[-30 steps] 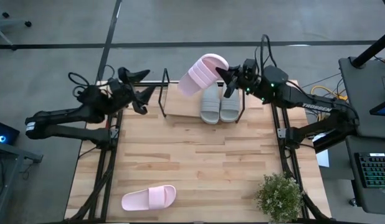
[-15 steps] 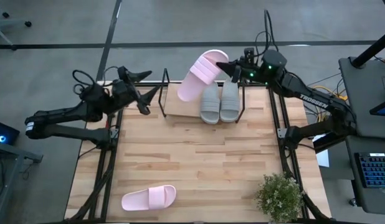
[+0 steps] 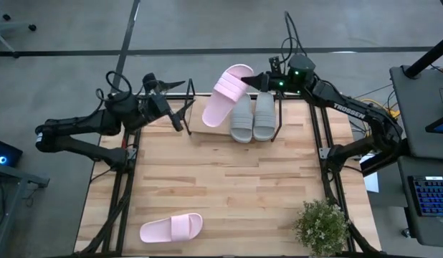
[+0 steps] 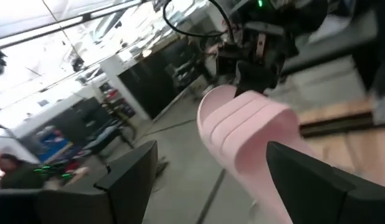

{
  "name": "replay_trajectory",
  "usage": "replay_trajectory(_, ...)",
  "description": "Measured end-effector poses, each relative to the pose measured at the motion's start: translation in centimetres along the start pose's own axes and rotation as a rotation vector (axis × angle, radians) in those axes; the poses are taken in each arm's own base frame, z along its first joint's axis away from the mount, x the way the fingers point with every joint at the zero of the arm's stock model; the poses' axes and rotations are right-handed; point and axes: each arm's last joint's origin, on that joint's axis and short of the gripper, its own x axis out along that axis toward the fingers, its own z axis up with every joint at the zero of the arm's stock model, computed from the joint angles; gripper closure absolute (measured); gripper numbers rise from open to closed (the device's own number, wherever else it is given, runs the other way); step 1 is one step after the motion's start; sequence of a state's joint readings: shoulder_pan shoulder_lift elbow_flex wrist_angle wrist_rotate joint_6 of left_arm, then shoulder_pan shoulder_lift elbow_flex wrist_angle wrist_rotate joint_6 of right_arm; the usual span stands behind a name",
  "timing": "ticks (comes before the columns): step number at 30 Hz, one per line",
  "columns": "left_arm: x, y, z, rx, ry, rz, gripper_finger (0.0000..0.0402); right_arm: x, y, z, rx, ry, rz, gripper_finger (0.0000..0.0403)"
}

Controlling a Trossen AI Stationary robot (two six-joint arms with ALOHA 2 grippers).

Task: Pick and place slides into the shelf
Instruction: Put the top pink slipper on the shelf

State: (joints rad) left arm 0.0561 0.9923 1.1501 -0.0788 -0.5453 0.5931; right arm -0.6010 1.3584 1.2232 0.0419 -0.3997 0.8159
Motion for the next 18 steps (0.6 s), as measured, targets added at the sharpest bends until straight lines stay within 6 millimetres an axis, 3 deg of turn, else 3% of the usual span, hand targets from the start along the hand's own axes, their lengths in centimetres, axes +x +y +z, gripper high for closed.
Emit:
replay_trajectory(6, 0.8, -1.9, 0.2, 0.178, 0.084, 0.035, 0.0118, 0.9, -1.1, 0.2, 0.066, 0.027, 0.030, 0.0365)
replay_trajectory(13, 2.1, -3.4, -0.2, 0.226, 0.132, 0.030, 0.0118, 1.4, -2.3, 0.9, 0.156, 0.041, 0.078, 0.0365)
replay_trajectory(18, 3.3, -4.6, -0.4, 0.337, 0.204, 0.118, 0.0118, 1.8, -2.7, 0.8, 0.200, 0.067, 0.087, 0.0365)
